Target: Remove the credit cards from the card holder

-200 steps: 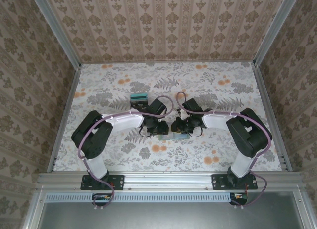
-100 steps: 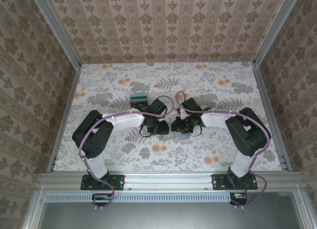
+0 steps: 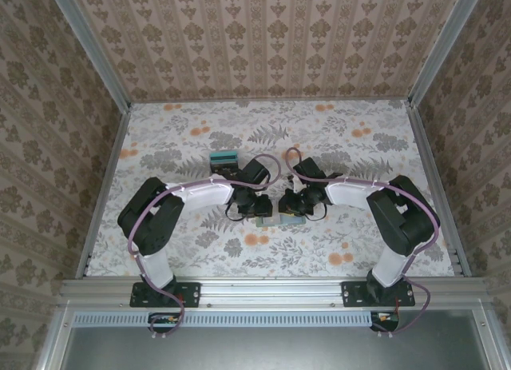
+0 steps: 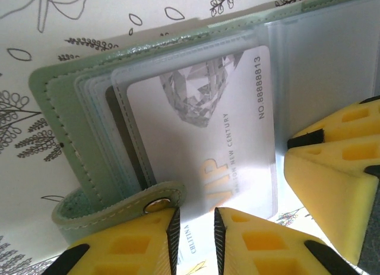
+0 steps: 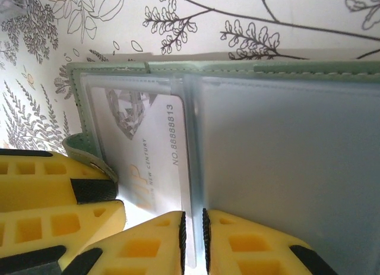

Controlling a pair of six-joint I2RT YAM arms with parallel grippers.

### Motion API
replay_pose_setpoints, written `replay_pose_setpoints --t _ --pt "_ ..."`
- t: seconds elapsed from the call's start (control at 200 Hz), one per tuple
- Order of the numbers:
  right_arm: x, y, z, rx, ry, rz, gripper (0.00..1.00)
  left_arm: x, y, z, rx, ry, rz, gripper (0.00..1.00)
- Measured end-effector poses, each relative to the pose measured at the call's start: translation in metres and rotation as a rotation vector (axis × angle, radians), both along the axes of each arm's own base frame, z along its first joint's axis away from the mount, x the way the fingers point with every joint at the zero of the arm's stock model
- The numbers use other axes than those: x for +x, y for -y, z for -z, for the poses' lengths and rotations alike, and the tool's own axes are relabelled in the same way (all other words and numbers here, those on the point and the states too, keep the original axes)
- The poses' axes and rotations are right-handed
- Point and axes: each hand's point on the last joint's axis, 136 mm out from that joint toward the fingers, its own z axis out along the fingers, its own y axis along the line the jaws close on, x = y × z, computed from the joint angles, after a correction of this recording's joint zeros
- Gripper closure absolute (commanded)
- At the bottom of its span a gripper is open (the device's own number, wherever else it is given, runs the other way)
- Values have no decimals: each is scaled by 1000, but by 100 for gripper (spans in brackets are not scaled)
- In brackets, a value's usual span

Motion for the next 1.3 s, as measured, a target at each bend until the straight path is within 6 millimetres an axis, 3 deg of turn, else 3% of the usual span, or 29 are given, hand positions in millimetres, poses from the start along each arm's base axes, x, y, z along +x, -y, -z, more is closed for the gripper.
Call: replay_pose_setpoints --t 0.37,0.5,0.77,1.3 --pt "2 -9 5 35 -32 -6 82 0 2 0 1 -1 4 74" --pt "2 -8 5 38 -44 5 89 0 2 0 3 -3 4 74" --pt "2 -8 5 44 -45 7 80 -1 3 0 5 -3 7 75" --pt "4 -3 4 87 -33 38 85 -1 3 0 4 -4 8 75"
